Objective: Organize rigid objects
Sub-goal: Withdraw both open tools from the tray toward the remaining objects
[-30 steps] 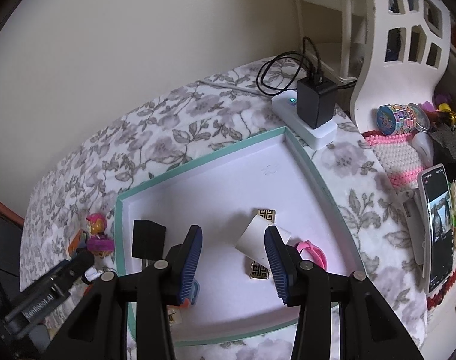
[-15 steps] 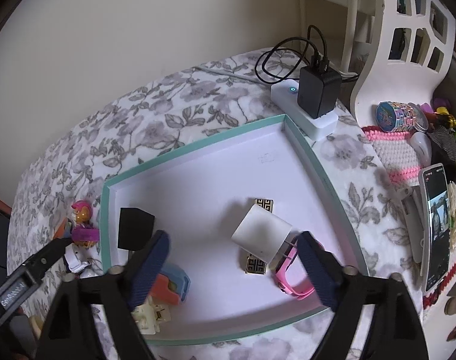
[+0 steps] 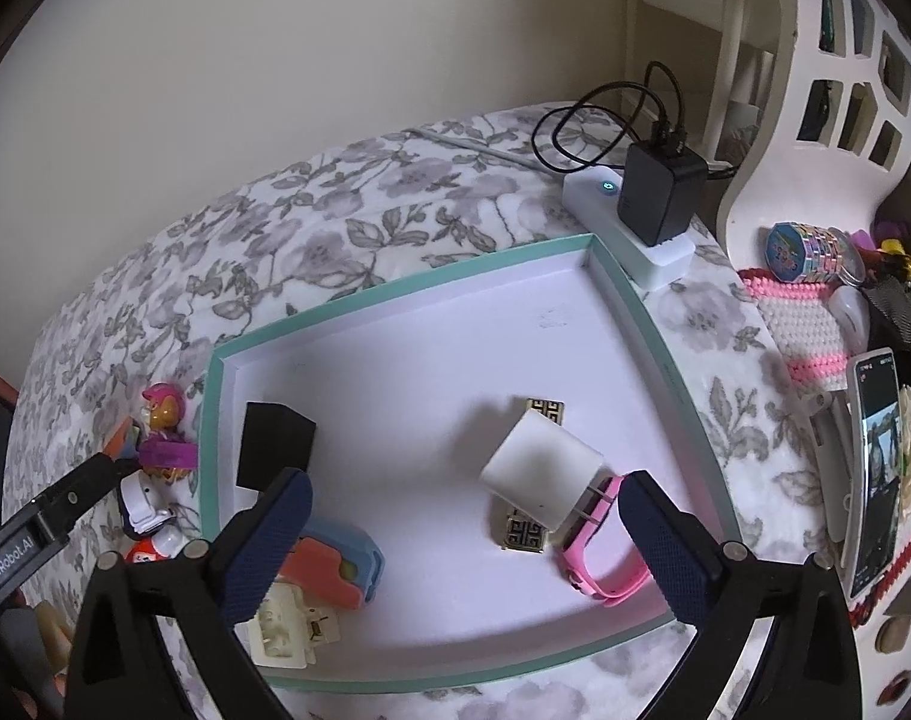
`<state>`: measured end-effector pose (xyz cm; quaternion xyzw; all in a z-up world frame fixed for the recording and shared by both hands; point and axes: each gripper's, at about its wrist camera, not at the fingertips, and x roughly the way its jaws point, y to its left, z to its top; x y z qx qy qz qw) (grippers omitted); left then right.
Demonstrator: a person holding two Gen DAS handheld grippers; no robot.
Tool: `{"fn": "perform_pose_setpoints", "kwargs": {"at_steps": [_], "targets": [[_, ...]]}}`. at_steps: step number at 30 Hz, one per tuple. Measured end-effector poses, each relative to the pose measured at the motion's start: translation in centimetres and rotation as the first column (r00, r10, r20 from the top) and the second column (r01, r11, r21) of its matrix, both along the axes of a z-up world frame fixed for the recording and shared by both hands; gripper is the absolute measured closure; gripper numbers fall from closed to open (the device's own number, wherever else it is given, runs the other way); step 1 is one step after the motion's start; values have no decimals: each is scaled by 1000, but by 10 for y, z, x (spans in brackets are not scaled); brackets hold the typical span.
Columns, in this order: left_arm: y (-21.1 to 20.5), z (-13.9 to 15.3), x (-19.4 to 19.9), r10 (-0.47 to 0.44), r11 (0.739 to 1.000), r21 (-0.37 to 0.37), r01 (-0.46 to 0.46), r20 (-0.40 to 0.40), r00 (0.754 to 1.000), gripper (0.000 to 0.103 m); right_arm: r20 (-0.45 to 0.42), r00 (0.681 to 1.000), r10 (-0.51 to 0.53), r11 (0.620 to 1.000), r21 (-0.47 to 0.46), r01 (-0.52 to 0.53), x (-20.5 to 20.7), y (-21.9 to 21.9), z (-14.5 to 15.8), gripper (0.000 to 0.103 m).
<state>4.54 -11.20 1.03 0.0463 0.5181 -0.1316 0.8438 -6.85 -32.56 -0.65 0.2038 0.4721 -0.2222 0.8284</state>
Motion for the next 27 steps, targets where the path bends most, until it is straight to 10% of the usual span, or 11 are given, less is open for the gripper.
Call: {"fn": "perform_pose_setpoints", "kwargs": {"at_steps": [27], "targets": [[142, 7, 38, 303, 950, -81, -300, 26, 953, 2, 106, 946, 307, 948, 51, -314, 56, 121, -4, 0]]}}
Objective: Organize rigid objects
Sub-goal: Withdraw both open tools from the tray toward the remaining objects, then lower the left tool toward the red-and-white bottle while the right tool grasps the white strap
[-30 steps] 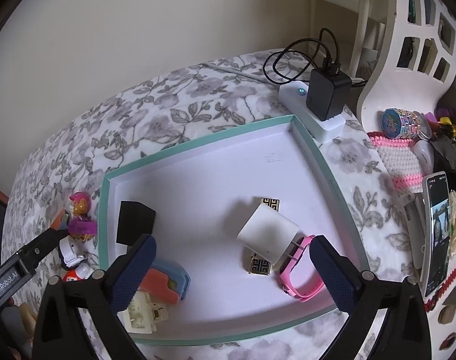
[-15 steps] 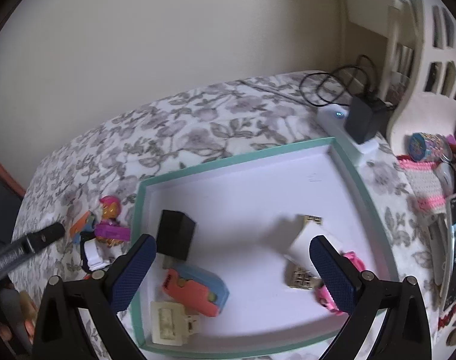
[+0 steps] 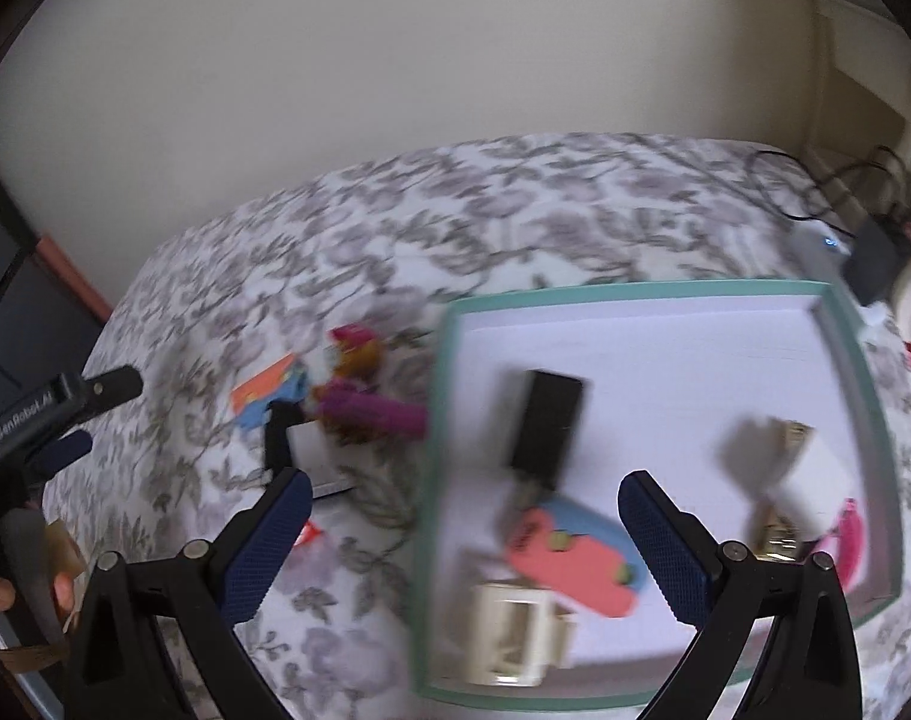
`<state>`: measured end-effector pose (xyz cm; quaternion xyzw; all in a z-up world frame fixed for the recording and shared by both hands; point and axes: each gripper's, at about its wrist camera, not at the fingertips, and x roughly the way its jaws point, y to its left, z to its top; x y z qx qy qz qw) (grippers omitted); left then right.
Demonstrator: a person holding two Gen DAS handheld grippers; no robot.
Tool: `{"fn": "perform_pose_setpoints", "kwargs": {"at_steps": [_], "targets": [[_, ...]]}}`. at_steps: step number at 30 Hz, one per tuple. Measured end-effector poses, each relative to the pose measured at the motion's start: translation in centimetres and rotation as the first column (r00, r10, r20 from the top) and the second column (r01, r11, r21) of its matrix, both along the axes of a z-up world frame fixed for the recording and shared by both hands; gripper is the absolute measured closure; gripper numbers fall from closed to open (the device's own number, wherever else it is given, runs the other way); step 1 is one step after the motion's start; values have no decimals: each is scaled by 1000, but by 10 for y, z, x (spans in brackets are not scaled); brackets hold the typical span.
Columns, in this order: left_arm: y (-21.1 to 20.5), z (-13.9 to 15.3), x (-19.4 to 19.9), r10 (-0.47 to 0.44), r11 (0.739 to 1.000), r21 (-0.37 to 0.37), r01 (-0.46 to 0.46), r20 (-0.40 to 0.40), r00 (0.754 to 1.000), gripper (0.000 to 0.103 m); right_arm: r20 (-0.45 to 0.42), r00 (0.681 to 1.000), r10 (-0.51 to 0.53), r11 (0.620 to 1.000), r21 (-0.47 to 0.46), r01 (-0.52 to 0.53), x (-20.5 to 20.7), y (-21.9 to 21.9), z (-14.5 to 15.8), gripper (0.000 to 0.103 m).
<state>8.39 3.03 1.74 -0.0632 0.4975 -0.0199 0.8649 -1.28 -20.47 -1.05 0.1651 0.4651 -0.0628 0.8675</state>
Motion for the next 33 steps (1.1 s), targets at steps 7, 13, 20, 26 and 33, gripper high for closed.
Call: {"fn": "perform_pose_setpoints", "kwargs": {"at_steps": [7, 13, 20, 26, 33], "targets": [[6, -17, 7, -14, 1000, -3, 14, -55, 998, 2, -11, 997, 73, 997, 37, -73, 22, 33, -12, 0], [0, -38, 14, -52, 999, -15, 50, -122, 991, 2, -35, 994, 101, 994, 43, -99, 36, 45, -25, 0], [-7, -50, 19, -76, 996, -51, 69, -159, 984, 2, -21, 992, 123, 989, 79, -121, 45, 48, -34, 0], [-9, -54, 20, -79, 996, -48, 71, -182, 980, 2, -21, 991, 130, 987, 95, -127, 50, 50, -38, 16], [-10, -57, 21, -86, 996, -47, 79, -195, 977, 2, -18, 992, 123, 985, 125, -119, 52, 50, -44, 36]]}}
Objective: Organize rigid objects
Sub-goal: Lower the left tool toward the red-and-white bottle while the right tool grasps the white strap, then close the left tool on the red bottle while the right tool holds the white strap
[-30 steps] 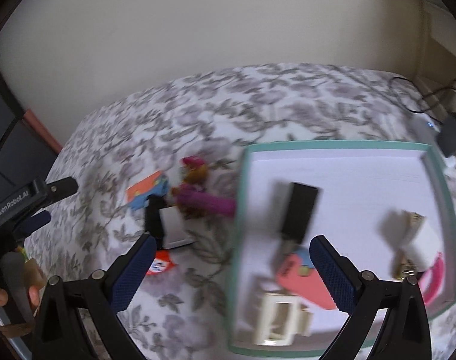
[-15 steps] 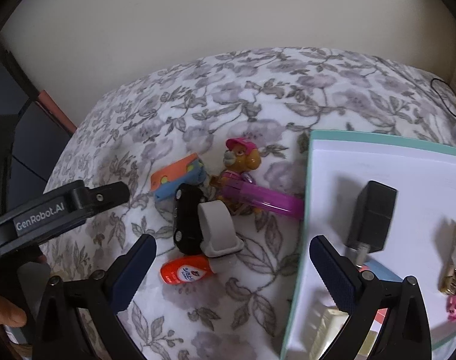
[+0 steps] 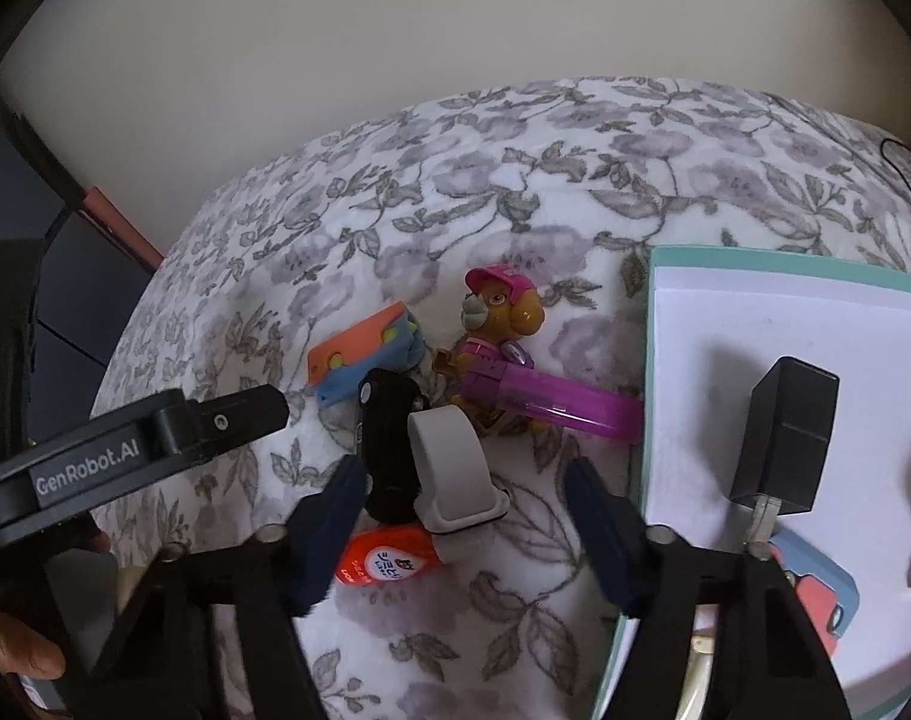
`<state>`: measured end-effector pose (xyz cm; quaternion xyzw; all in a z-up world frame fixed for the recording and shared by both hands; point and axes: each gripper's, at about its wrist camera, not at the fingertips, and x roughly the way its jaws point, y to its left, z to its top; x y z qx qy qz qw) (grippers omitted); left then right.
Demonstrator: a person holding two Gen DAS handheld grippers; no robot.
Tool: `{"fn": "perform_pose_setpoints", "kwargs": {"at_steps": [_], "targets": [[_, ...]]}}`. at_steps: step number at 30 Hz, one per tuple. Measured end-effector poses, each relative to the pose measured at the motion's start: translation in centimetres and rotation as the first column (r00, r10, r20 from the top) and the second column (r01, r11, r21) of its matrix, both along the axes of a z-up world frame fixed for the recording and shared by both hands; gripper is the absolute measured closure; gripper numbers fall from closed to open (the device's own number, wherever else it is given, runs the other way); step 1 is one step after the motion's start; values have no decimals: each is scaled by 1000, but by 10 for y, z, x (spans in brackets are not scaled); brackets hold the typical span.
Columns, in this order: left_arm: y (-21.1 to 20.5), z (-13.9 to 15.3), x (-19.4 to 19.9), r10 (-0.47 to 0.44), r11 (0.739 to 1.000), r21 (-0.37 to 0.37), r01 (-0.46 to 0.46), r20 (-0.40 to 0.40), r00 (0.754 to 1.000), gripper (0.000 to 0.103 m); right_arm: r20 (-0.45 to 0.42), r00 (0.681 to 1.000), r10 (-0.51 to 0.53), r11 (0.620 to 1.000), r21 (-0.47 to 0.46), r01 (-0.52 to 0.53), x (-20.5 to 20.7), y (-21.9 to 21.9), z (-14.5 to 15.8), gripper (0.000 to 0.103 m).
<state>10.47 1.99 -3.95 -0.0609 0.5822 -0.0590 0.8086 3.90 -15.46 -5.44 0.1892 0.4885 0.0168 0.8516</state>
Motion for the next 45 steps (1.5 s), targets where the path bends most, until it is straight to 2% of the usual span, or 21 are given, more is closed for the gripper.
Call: {"fn": "perform_pose_setpoints", "kwargs": {"at_steps": [4, 6, 8, 10, 16, 32, 45], "targets": [[-4, -2, 0, -11, 1000, -4, 11, -11, 1000, 2, 11, 1000, 0, 1000, 18, 0, 3, 2, -3, 46], [-6, -4, -1, -17, 1000, -4, 17, -20, 1000, 2, 4, 1000, 1, 1000, 19, -1, 5, 3, -6, 47], [-8, -7, -1, -18, 1000, -3, 18, -32, 999, 2, -3, 1000, 1, 1000, 22, -1, 7, 4, -9, 55], [-10, -11, -1, -18, 1000, -1, 17, -44, 999, 2, -6, 1000, -4, 1000, 28, 4, 7, 3, -11, 58], [-15, -21, -2, -19, 1000, -20, 18, -83, 996, 2, -1, 1000, -4, 998, 58, 4, 6, 1, -10, 75], [-25, -19, -10, -29, 999, -24, 27, -87, 996, 2, -1, 999, -43, 997, 67, 43, -13, -16, 2, 77], [-41, -19, -21, -63, 998, 7, 64, -85, 994, 2, 62, 991, -118, 992, 60, 115, -36, -48, 34, 77]]}}
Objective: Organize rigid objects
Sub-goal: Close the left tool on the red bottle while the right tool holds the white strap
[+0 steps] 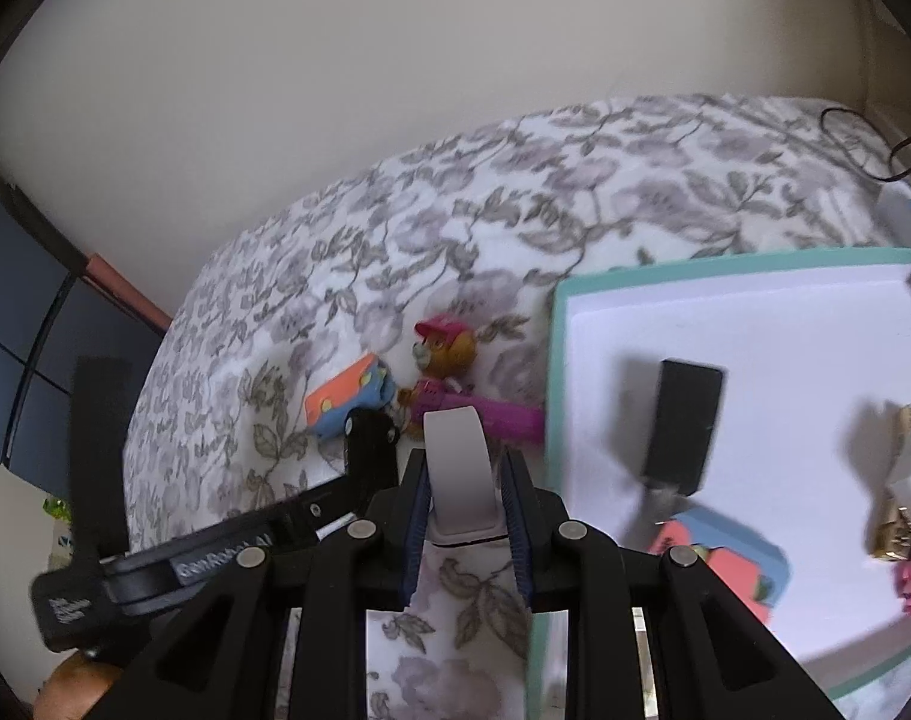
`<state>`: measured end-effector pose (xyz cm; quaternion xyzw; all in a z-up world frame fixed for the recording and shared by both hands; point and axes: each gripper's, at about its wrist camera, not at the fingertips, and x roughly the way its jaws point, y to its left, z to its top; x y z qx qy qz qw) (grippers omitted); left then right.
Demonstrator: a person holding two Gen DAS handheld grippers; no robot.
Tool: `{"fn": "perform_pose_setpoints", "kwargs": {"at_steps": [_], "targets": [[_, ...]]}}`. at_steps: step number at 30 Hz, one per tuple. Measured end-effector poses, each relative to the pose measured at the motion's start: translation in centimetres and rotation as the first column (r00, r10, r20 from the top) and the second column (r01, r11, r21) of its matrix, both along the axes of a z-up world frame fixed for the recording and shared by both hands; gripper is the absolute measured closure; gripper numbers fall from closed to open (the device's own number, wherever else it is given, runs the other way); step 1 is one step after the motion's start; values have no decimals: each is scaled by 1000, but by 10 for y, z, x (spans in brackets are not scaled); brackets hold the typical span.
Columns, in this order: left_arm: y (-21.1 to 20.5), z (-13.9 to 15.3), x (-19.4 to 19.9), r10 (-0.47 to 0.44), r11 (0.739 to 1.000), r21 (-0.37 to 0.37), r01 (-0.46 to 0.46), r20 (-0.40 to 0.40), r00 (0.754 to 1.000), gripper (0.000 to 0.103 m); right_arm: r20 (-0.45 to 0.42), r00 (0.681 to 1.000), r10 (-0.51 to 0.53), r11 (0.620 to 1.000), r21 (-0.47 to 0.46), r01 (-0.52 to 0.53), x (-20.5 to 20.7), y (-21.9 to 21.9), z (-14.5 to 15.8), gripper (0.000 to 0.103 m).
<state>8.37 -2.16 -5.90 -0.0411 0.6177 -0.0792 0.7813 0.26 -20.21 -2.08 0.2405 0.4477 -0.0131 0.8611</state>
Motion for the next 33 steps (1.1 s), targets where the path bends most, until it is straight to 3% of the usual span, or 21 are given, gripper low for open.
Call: {"fn": "perform_pose_setpoints", "kwargs": {"at_steps": [18, 28, 33], "targets": [[-65, -27, -13, -163, 978, 135, 162, -2, 987, 2, 63, 995, -76, 997, 24, 75, -25, -35, 25, 77], [-33, -33, -15, -113, 985, 129, 119, -49, 992, 2, 62, 994, -94, 995, 50, 91, -28, -42, 24, 77], [-29, -24, -19, -132, 983, 130, 133, -10, 991, 2, 62, 994, -91, 995, 54, 88, -29, -41, 26, 77]]}}
